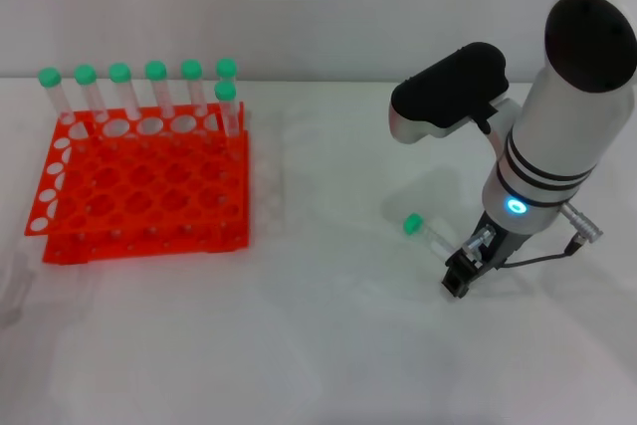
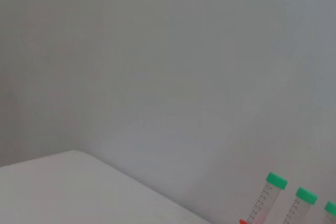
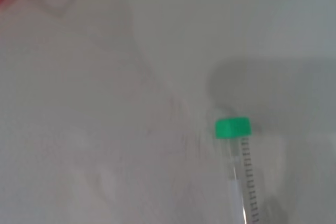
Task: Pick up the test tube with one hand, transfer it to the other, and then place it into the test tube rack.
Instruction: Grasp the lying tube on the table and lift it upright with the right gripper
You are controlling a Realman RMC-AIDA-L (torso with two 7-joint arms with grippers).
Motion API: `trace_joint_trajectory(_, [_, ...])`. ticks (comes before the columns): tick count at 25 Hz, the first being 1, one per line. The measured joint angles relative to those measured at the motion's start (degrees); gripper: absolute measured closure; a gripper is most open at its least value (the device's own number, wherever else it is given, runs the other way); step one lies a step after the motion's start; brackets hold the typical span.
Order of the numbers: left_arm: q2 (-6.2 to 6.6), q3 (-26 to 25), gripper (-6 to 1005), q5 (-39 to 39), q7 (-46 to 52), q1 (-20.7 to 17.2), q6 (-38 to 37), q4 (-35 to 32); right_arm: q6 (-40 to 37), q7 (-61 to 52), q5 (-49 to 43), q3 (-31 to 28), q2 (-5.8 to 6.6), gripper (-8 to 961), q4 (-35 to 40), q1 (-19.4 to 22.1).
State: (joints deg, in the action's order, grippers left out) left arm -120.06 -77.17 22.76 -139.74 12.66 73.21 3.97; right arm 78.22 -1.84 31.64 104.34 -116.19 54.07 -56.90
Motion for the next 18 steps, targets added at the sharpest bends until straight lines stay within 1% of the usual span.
trace_joint_trajectory(5, [0.00,0.0,124,0.0,0.0,0.0,0.0,0.0,-0.3,0.0,0.1,-0.2,0.00,497,-0.3,0.0])
trace_joint_trajectory(12, [0.00,0.0,125,-0.8,0.4,0.0,0.2,-0.2,-1.3,1.3,1.0,-0.4,0.00,587,-1.5,-0.1])
trace_joint_trajectory(16, [0.00,0.0,126,-0.8,0.4,0.0,0.2,-0.2,-2.5,2.6,2.3,-0.4,0.00,638,-3.7,-0.9])
trace_joint_trajectory(18, [0.00,0.0,126,-0.8,0.4,0.0,0.0,-0.1,-3.0,3.0,2.5,-0.3,0.00,641,-4.9,-1.3])
